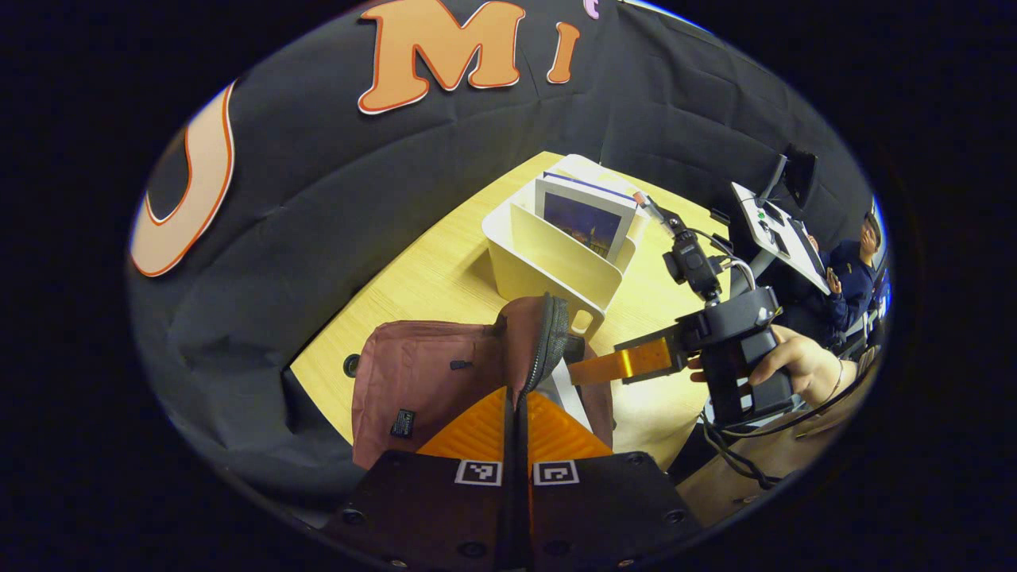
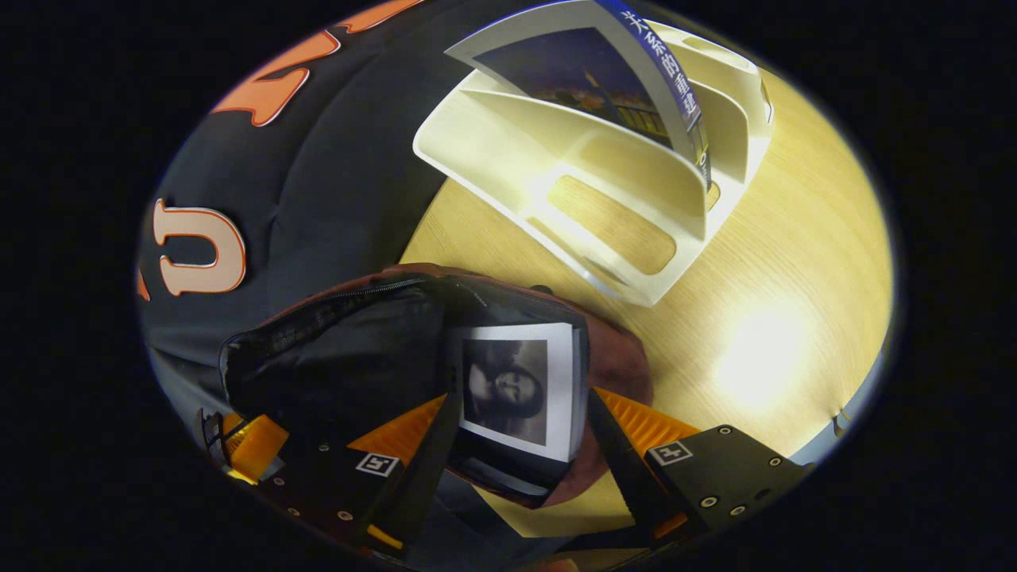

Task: Open the schoolbag, grab two books from the bookshelf and put them into the schoolbag.

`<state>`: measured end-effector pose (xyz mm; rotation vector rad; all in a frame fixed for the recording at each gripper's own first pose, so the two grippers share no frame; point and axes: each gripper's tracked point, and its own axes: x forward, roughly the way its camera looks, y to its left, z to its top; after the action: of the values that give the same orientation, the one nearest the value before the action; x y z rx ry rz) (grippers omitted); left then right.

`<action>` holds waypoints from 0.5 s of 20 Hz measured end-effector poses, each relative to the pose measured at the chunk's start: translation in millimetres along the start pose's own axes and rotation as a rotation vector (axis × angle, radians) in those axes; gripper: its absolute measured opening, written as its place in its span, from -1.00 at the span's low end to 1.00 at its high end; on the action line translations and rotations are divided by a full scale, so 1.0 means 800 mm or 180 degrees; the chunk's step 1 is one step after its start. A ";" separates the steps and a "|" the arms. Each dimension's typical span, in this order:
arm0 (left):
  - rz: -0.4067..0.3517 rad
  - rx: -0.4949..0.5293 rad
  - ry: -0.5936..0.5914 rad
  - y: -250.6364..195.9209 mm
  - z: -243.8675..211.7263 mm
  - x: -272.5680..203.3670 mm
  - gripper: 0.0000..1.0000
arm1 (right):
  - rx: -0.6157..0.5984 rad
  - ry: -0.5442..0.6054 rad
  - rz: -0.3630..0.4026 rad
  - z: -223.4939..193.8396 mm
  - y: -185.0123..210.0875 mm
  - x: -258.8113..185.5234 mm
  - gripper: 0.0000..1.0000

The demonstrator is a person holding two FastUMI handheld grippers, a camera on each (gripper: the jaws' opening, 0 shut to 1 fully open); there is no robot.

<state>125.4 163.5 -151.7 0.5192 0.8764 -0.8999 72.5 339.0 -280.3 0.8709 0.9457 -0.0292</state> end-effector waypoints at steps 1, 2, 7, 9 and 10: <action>-0.0003 -0.0004 0.0001 -0.001 0.000 -0.001 -0.99 | -0.0055 -0.0002 -0.0029 0.003 -0.011 -0.008 0.95; -0.0005 -0.0006 0.0005 -0.003 0.001 0.002 -0.99 | -0.0129 -0.0006 -0.0072 0.006 -0.022 -0.018 0.95; 0.0007 -0.0062 0.0033 -0.007 -0.001 0.009 -0.99 | -0.0534 -0.0121 -0.0325 0.042 -0.081 -0.082 0.95; 0.0012 -0.0097 0.0034 -0.008 -0.002 0.012 -0.99 | -0.0774 -0.0138 -0.0418 0.060 -0.098 -0.111 0.95; 0.0013 -0.0108 0.0032 -0.009 -0.002 0.013 -0.99 | -0.0916 -0.0137 -0.0473 0.069 -0.103 -0.127 0.95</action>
<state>121.9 155.8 -161.8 0.4966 0.8980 -0.8779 17.6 212.9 -244.3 0.5318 0.9455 -0.0381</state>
